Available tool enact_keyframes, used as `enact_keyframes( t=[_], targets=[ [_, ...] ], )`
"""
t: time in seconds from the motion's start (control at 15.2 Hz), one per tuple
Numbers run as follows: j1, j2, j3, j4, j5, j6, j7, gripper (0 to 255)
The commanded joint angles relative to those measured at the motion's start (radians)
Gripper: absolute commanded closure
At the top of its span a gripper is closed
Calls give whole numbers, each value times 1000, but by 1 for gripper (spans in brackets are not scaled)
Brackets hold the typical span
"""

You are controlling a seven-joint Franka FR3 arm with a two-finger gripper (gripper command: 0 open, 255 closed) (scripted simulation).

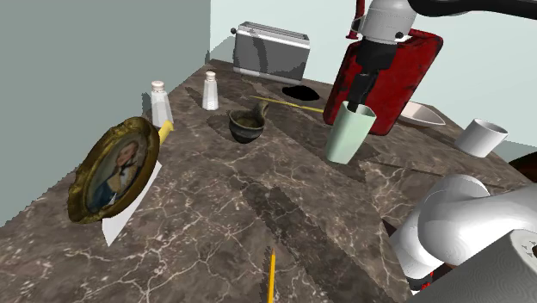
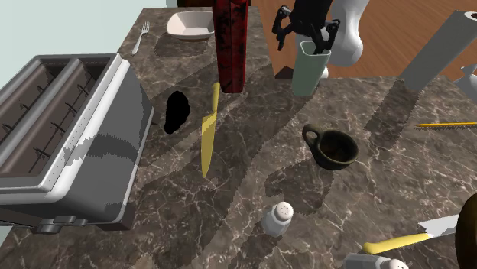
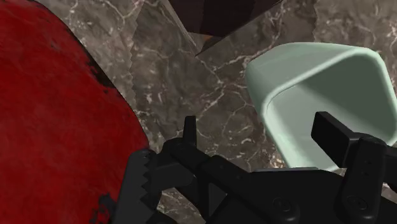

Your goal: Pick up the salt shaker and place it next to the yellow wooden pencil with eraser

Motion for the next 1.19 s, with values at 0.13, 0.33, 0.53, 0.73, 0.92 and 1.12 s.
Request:
enact_keyframes(
  t=[0.13, 0.33, 0.53, 0.73, 0.92, 1.12],
  targets=[
    [7, 57, 12, 19, 13, 55, 11, 0],
    [17, 144, 30, 56, 29, 132, 27, 0],
    [27, 234, 48, 104, 41, 201, 41, 0],
    [35, 326, 66, 162, 49, 261, 55, 0],
    [42, 420, 84, 230, 52, 313, 69, 0],
    [49, 514, 101, 309, 50, 356, 84, 0]
  ],
)
